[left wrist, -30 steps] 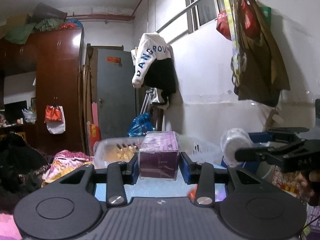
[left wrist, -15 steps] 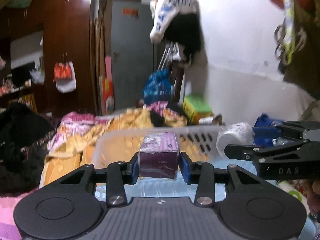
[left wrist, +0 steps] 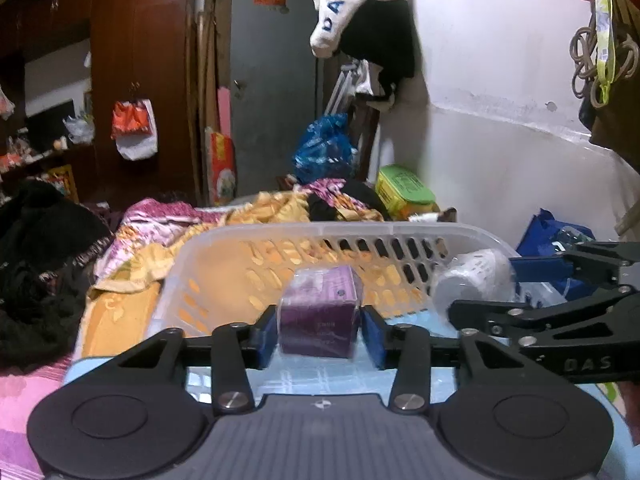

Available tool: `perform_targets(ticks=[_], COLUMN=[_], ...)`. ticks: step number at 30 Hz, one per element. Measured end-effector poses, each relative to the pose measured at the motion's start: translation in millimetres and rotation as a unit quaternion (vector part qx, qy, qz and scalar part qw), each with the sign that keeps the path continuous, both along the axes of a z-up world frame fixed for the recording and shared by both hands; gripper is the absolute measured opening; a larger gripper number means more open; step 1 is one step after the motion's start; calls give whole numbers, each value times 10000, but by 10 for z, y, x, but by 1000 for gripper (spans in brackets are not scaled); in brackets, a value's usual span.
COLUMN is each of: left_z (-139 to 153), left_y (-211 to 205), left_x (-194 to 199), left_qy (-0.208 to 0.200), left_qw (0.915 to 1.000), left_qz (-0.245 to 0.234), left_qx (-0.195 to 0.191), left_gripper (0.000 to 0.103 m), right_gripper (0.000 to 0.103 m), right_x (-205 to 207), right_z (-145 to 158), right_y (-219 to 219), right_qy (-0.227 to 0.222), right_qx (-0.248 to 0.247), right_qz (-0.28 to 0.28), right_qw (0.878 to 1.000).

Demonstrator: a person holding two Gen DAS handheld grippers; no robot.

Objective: Organize objects
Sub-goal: 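Carry the purple box and white roll over the basket and open both tools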

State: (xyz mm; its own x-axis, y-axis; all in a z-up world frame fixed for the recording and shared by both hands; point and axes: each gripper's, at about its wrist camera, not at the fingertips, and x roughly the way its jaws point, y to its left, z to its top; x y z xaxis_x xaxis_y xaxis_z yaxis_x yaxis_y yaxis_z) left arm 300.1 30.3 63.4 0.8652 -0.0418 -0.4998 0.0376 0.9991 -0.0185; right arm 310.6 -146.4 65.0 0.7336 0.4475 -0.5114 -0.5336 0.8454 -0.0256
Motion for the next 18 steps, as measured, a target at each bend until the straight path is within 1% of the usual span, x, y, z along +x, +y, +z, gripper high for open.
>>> perform_targets(ticks=[1,2,5,8,10,12,14,18], left_z=[9,25,110,197,183,103,-18,-316], left_y=[29,52,108,121,118,127,158,271], left_x=[-9,-24,-176,-515,-804,-1142,-1449,-1988], left_qy=[-43,-94,-356,-673,-774,-826,-918,-1040], left_qw=[10000,9999,9991,9976,9970,9965,9956,9944], left_qz=[33,41,73,75,68,-136,-163,-173], left_qx=[-56,-127,-222,-108,-68,-44,-11,-74], left_gripper=[82,88,88,88,88,88,88,88], right_gripper=[85,93,103,103,103,103,103,103], right_x=[0,-22,-71,-243,-379,-601,-814,-1261], right_z=[9,23,102,184,176,89,-47,-346], right_y=[-3,-28,-118,-318,-519,-789,-1040,-1294], right_qy=[-32,-77,-215,-419,-441,-447,-441,-555], right_qx=[4,53,282,549,780,1043,1292,1631], right_qz=[-12,-16,49,108,176,281,357,261], right_qw=[10000,10000,9994,9976,9958,9931,9900,9847])
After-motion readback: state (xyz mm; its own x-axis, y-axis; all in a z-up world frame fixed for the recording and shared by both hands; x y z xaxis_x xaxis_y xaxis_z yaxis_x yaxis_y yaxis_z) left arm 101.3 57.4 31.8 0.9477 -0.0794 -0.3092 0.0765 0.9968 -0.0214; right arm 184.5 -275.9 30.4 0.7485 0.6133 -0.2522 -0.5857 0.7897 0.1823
